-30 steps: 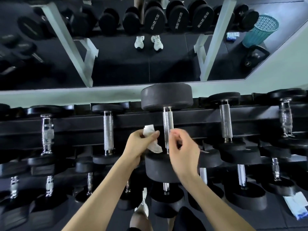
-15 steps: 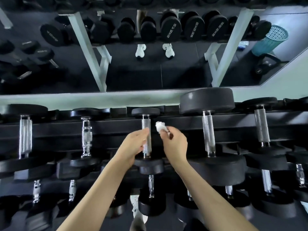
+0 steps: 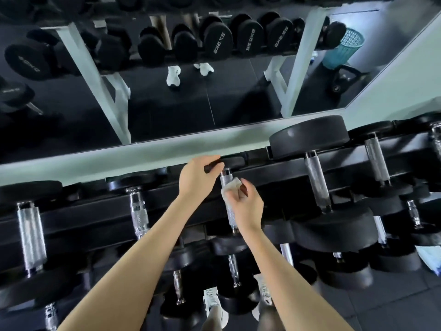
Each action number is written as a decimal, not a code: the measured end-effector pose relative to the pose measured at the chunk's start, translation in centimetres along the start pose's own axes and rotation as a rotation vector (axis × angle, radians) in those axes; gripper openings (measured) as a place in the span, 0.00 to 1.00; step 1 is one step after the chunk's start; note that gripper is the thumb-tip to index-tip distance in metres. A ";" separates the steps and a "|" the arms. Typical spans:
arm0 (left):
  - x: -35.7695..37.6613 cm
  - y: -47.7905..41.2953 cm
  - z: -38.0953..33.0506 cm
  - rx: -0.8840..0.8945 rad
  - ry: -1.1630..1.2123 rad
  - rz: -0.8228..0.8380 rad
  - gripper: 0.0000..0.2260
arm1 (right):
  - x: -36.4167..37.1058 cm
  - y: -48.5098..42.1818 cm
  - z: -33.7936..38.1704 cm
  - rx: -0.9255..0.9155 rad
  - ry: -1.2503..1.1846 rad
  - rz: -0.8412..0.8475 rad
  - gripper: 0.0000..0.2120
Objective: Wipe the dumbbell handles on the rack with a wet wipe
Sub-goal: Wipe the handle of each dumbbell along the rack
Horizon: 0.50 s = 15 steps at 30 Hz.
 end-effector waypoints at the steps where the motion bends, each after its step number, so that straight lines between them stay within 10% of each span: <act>1: 0.6 -0.3 -0.2 0.011 -0.003 0.040 0.16 | 0.5 0.1 -0.2 -0.002 0.028 0.018 0.14; 15: 1.5 -2.7 0.5 -0.104 -0.011 0.054 0.13 | 1.5 -0.9 0.5 -0.133 0.196 -0.034 0.13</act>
Point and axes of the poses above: each hand's wrist, its own y-axis away from the middle knuckle, its own x-axis out of the palm, z = x × y, the point moved 7 cm from there along -y, towards the middle knuckle, and after that the axes turned 9 degrees about -z, right-handed, at the moved point
